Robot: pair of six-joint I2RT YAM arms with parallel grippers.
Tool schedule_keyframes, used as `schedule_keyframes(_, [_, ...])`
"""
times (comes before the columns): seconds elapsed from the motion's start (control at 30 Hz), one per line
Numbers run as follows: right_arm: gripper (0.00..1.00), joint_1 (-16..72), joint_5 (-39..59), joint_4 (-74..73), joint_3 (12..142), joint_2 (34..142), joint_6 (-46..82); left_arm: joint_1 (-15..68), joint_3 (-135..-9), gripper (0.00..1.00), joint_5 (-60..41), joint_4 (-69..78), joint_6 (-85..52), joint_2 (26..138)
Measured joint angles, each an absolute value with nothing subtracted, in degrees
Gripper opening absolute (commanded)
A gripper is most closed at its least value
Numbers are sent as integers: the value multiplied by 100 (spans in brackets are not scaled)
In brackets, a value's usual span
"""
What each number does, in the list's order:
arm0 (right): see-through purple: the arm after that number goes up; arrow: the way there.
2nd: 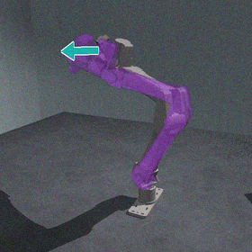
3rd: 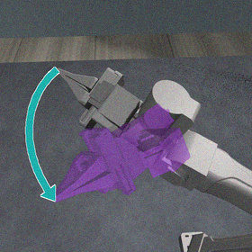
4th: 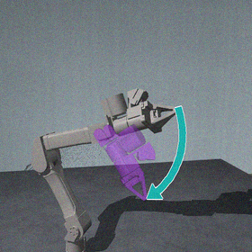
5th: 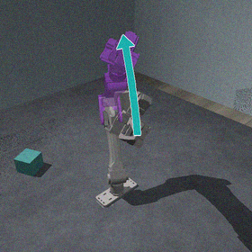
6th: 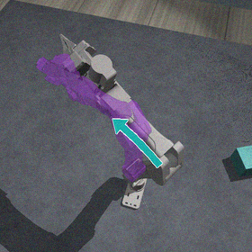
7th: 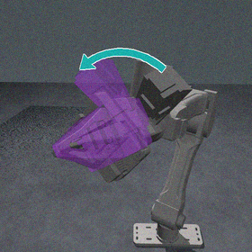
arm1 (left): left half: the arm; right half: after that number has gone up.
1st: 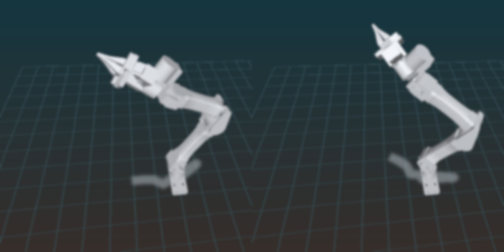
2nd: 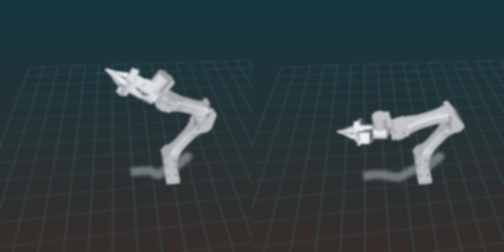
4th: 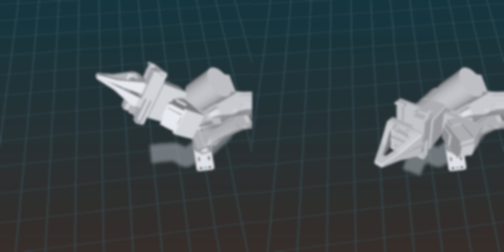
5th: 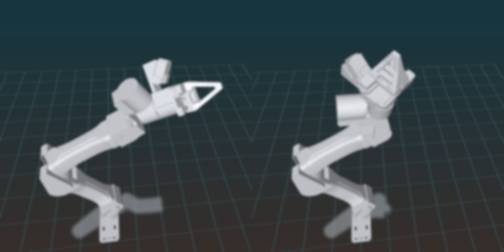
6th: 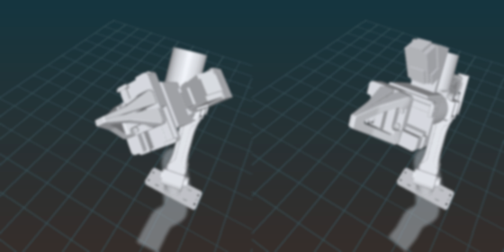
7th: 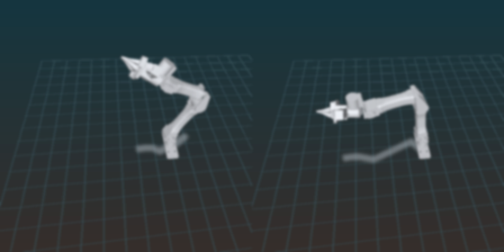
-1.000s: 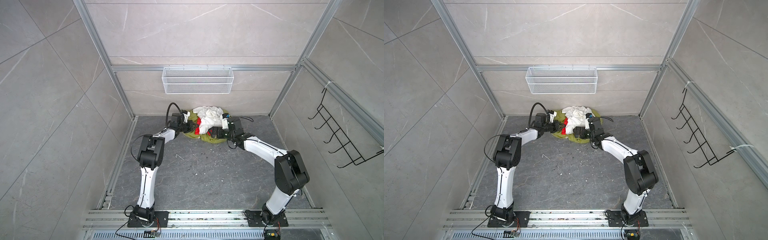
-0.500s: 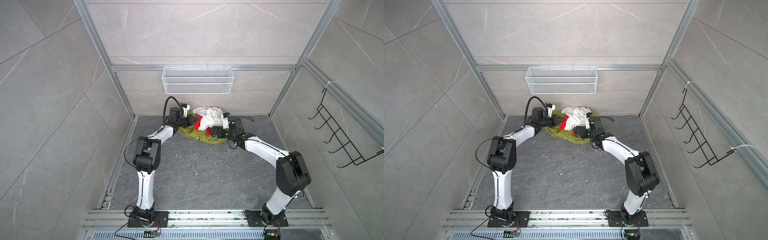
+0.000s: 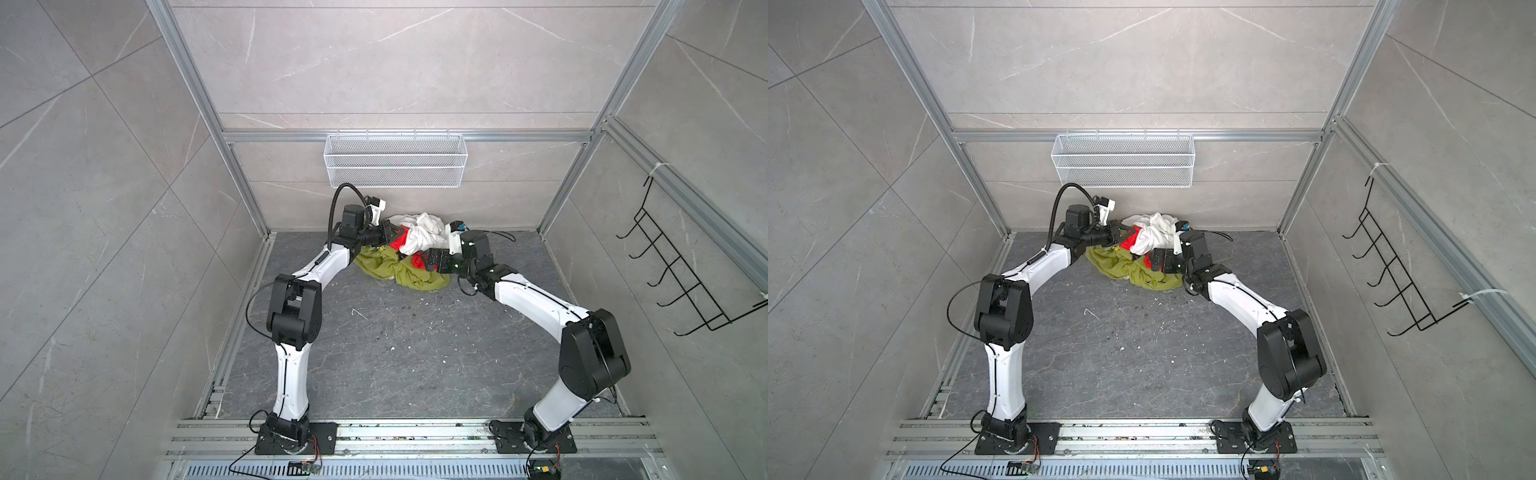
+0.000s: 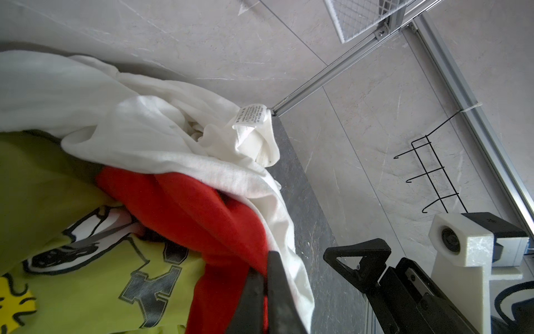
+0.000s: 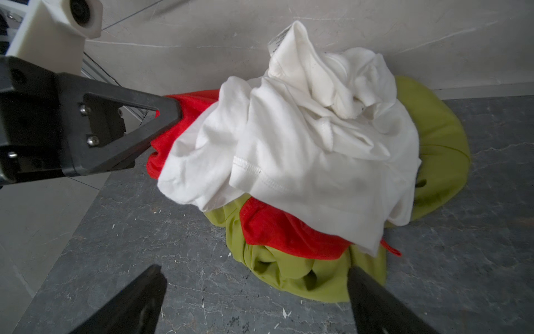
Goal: Pick out a specific cloth from the pile
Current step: 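Lift the red cloth upward out of the pile with the left gripper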
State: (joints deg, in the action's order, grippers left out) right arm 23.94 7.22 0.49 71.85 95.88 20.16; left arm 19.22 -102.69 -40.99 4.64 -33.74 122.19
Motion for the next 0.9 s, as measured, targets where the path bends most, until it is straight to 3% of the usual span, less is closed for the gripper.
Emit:
schedule_keyframes(0.37, [100, 2394, 537, 49, 7177, 9411, 2010, 2036, -10582, 0, -3981, 193, -3148, 12022])
schedule_keyframes(0.9, [100, 2399, 360, 69, 7089, 9297, 1994, 2029, -10086, 0, -3739, 287, -2945, 11157])
